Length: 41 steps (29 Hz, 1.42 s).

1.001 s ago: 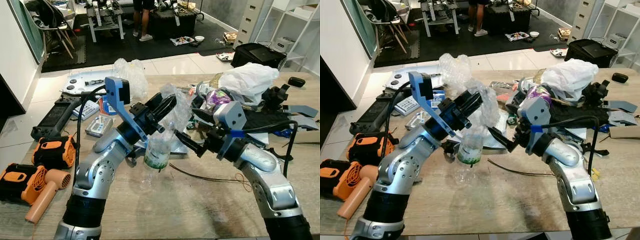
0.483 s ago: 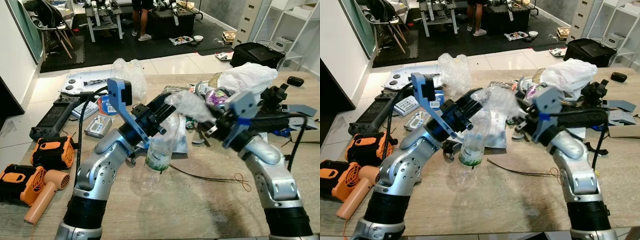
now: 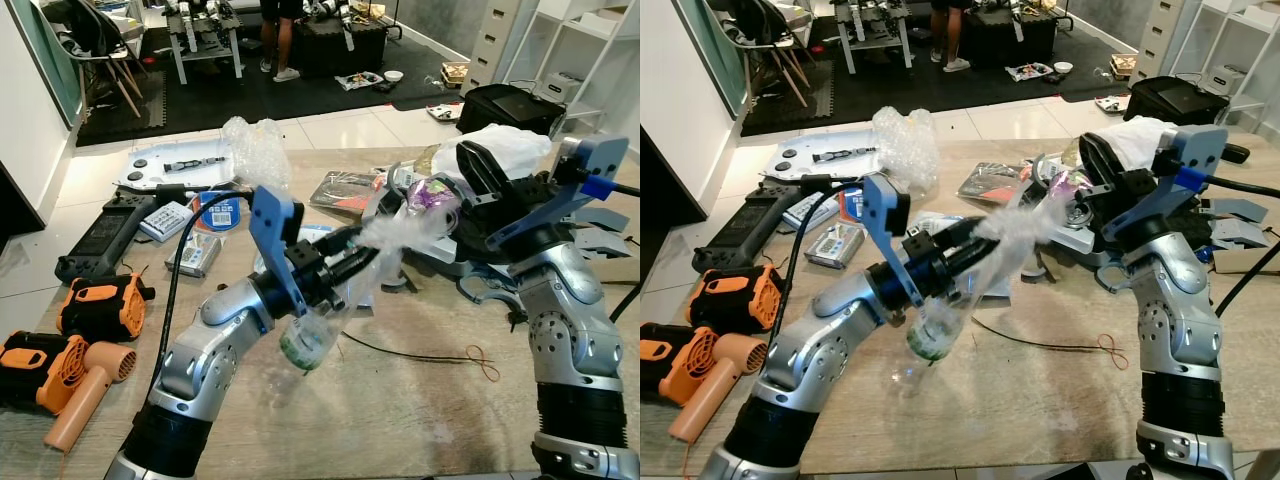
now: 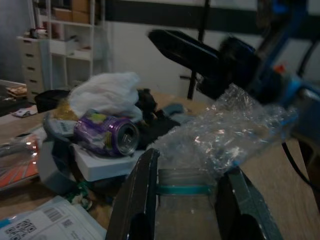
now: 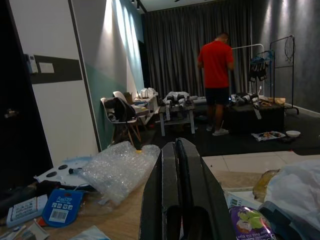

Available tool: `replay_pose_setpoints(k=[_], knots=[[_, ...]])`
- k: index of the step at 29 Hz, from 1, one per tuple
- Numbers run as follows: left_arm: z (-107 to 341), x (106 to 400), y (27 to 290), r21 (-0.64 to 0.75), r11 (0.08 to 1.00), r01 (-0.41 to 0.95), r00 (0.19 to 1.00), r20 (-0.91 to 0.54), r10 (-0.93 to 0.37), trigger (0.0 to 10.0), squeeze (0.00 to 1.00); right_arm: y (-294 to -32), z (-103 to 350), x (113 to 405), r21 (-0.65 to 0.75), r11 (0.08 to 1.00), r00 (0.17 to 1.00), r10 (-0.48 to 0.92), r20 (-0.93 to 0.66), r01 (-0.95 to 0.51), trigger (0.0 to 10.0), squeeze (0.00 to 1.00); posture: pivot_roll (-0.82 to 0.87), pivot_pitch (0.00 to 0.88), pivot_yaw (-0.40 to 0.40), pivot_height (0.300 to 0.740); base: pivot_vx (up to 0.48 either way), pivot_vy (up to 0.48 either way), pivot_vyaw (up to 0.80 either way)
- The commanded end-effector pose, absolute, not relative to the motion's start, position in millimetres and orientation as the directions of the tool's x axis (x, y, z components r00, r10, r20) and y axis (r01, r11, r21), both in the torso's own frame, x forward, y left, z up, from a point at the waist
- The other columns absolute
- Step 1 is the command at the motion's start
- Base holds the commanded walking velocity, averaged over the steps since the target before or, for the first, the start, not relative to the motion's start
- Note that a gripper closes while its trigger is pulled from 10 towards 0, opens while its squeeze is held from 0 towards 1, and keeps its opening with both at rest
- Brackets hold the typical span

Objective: Picking trash to rubbish bin

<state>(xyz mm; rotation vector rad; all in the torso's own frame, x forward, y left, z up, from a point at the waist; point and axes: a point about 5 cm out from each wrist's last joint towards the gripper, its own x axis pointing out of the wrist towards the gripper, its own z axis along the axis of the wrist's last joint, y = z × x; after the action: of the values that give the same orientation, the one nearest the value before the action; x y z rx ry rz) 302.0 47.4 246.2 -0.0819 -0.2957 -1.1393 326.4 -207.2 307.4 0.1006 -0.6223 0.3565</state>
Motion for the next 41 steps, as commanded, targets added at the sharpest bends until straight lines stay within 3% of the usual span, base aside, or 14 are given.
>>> replay_pose_setpoints(k=[1,5,6,7,8,11,12,13,14,17,24,28,33,41], knots=[[235,302,50,0.096,0.428,0.899,0.398,0.23,-0.888,10.0,0.0,-209,305,327,0.015,0.935,0.758,0.279,0.589,-0.356,0.0,0.0,-0.15,0.188,0.042,0.74,0.0,0.0,0.0],[233,304,48,0.1,0.438,0.893,0.408,0.227,-0.884,10.0,0.0,-204,301,327,-0.018,0.916,0.755,0.342,0.56,-0.401,0.0,0.0,-0.15,0.186,0.042,0.74,0.0,0.0,0.0],[234,304,48,0.101,0.441,0.892,0.41,0.231,-0.882,10.0,0.0,-202,298,326,-0.028,0.898,0.75,0.383,0.54,-0.439,3.8,0.0,-0.16,0.185,0.042,0.74,0.0,0.0,0.0],[234,304,49,0.103,0.443,0.891,0.411,0.233,-0.881,10.0,0.0,-200,296,325,-0.032,0.885,0.745,0.41,0.526,-0.464,3.8,0.0,-0.16,0.185,0.042,0.74,0.0,0.0,0.0],[234,304,49,0.104,0.445,0.89,0.412,0.237,-0.88,10.0,0.0,-201,296,323,-0.007,0.867,0.732,0.426,0.532,-0.499,10.0,0.0,-0.16,0.185,0.042,0.74,0.0,0.0,0.0],[235,305,49,0.106,0.448,0.888,0.414,0.242,-0.877,10.0,0.0,-203,299,312,0.041,0.788,0.66,0.484,0.575,-0.614,10.0,0.0,-0.16,0.183,0.042,0.74,0.0,0.0,0.0],[235,305,49,0.106,0.451,0.886,0.416,0.245,-0.876,10.0,0.0,-206,302,300,0.061,0.703,0.582,0.532,0.615,-0.708,10.0,0.67,-0.16,0.183,0.042,0.74,0.0,0.0,0.0],[235,305,50,0.106,0.453,0.885,0.417,0.248,-0.874,10.0,0.0,-207,303,291,0.061,0.64,0.521,0.563,0.641,-0.766,10.0,0.67,-0.16,0.183,0.041,0.74,0.0,0.0,0.0],[236,306,50,0.106,0.454,0.885,0.418,0.249,-0.874,10.0,0.0,-209,302,280,0.028,0.571,0.451,0.616,0.646,-0.82,10.0,1.0,-0.15,0.183,0.042,0.74,0.0,0.0,0.0],[236,306,52,0.108,0.457,0.883,0.42,0.251,-0.872,10.0,0.0,-208,297,261,-0.048,0.469,0.346,0.713,0.61,-0.882,10.0,1.0,-0.16,0.185,0.044,0.74,0.0,0.0,0.0],[238,307,56,0.105,0.467,0.878,0.429,0.261,-0.865,10.0,0.0,-216,276,244,-0.071,0.376,0.303,0.832,0.465,-0.924,10.0,1.0,-0.16,0.187,0.049,0.74,0.0,0.0,0.0],[239,307,56,0.108,0.463,0.88,0.424,0.26,-0.867,10.0,0.0,-224,271,239,-0.069,0.379,0.324,0.861,0.393,-0.923,10.0,1.0,-0.16,0.188,0.05,0.74,0.0,0.0,0.0],[240,305,57,0.113,0.452,0.885,0.412,0.265,-0.872,10.0,0.0,-242,249,244,-0.098,0.49,0.482,0.871,0.099,-0.866,10.0,1.0,-0.15,0.187,0.049,0.74,0.0,0.0,0.0],[243,302,61,0.118,0.425,0.897,0.381,0.28,-0.881,10.0,0.0,-252,252,244,-0.124,0.53,0.523,0.848,0.087,-0.839,10.0,1.0,-0.16,0.188,0.048,0.74,0.0,0.0,0.0]])
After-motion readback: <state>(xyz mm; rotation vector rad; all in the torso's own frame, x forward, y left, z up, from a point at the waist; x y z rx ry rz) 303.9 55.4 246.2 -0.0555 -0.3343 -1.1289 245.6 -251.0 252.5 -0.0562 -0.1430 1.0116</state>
